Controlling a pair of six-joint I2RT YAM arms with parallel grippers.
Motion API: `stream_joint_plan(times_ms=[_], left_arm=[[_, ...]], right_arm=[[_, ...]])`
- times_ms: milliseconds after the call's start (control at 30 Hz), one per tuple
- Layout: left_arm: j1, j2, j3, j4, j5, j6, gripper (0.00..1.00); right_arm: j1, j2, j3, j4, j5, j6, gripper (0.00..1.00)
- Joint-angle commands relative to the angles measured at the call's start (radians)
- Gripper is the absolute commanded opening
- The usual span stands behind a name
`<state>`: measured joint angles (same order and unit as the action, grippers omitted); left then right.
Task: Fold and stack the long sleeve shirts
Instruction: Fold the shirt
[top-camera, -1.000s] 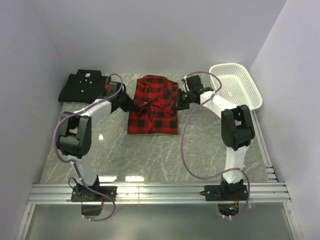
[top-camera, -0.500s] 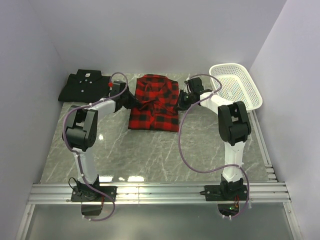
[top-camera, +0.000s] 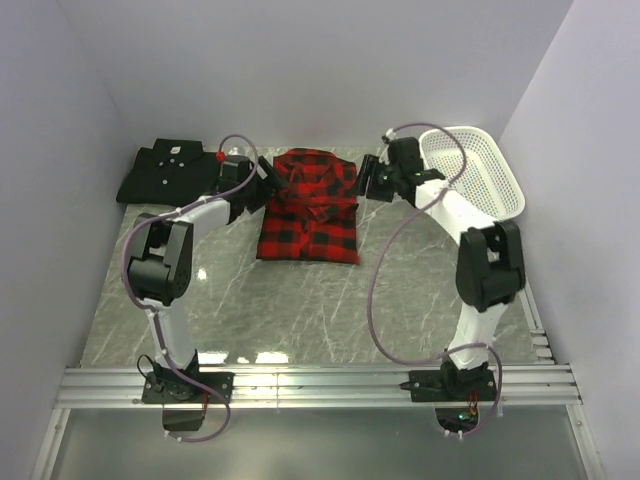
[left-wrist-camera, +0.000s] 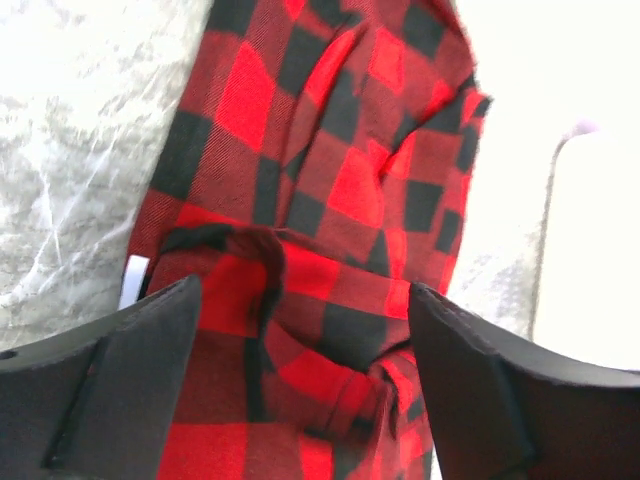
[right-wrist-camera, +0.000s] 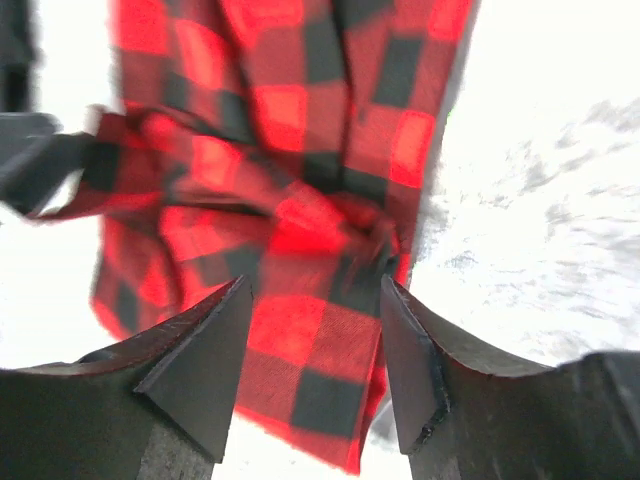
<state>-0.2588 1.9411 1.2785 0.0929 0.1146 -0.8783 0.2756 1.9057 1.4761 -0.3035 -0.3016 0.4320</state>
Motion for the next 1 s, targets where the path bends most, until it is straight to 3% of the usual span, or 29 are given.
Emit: stream_joint_plan(times_ms=[0,100,367,467,633,967], left_arm=[[-0.005,-0.116,0.007,0.065,-0.033,0.016,0.95],[-0.005,-0.148,0.012,0.061,-0.036,0.012,0.99],[-0.014,-0.319,-0.025,-0.122,-0.112,-0.054,0.96],[-0.026,-0.411,-0.085,-0.168,-0.112,-0.068,0.95],[-0.060,-0.563,-0.224,-0.197,-0.113,-0.071,0.94],[-0.069,-0.838,-0.439,-0.265,-0.205,0.016,0.94]], right_arm=[[0.028,-0.163,-0.029,0.040,0.041,-0.067,0.63],[0.072,-0.180,-0.048,0.006,0.024,-0.113,0.63],[0.157,-0.133,-0.131,0.032,0.047,-0.124,0.58],[0.162,-0.079,-0.112,0.024,0.058,-0.128,0.49],[0.162,0.024,-0.042,0.010,0.068,-0.147,0.35],[0.162,0.266,0.226,-0.019,0.021,-0.151,0.34]])
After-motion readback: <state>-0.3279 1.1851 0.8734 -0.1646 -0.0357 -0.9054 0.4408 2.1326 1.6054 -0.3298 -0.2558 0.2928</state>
